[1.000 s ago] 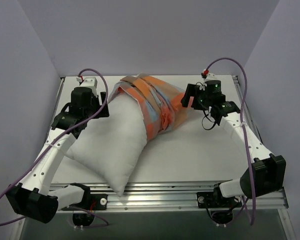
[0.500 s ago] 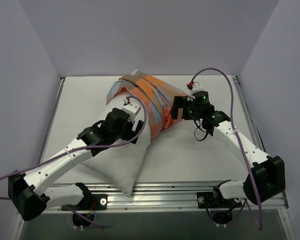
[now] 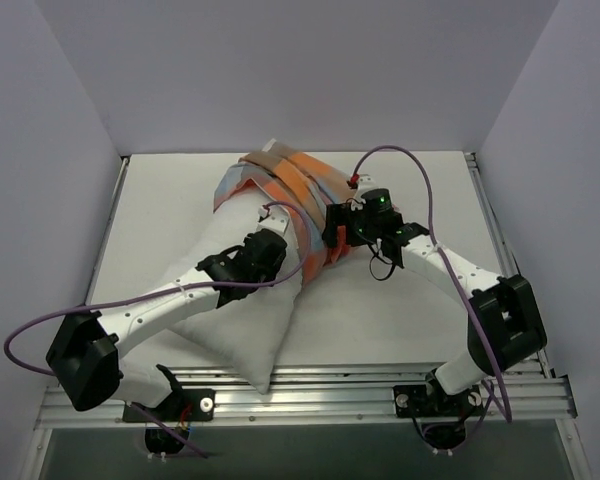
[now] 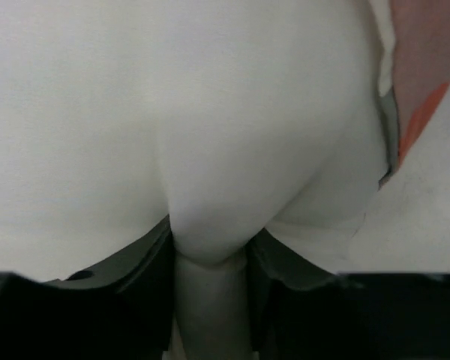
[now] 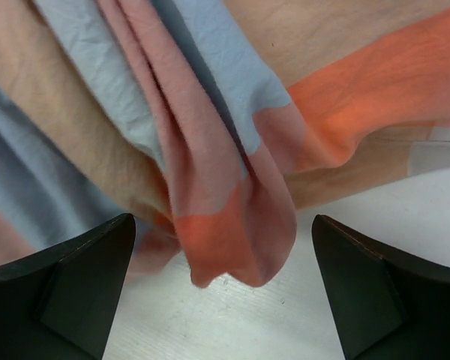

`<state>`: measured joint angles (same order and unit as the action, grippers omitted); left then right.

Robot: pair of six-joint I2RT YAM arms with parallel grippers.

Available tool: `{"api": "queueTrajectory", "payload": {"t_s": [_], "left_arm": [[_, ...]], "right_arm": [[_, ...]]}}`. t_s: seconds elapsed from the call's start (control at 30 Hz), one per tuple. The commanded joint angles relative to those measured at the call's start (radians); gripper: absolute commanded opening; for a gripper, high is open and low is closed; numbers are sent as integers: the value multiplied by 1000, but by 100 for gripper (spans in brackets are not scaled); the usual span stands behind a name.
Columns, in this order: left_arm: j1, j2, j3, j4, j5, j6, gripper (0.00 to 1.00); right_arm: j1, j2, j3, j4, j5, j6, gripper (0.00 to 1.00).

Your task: Remove the pillowcase from the pillow

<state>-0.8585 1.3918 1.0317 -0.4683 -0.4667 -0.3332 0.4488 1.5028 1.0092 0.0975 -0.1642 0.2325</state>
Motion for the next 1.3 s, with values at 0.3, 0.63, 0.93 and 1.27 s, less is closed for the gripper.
{"api": "queueTrajectory", "payload": {"t_s": [0.3, 0.63, 0.93, 1.27], "left_arm": [[68, -85, 22, -88, 85, -52, 2], [248, -330, 125, -252, 140, 20, 2], [507, -468, 142, -359, 143, 79, 2], [538, -576, 113, -273, 249, 117, 2]], "right_arm": [[25, 140, -17, 123, -121, -51, 91], [-105, 116, 103, 39, 41, -75, 0], [-625, 19, 270, -71, 120, 160, 0], [-708, 51, 434, -185, 161, 189, 0]]}}
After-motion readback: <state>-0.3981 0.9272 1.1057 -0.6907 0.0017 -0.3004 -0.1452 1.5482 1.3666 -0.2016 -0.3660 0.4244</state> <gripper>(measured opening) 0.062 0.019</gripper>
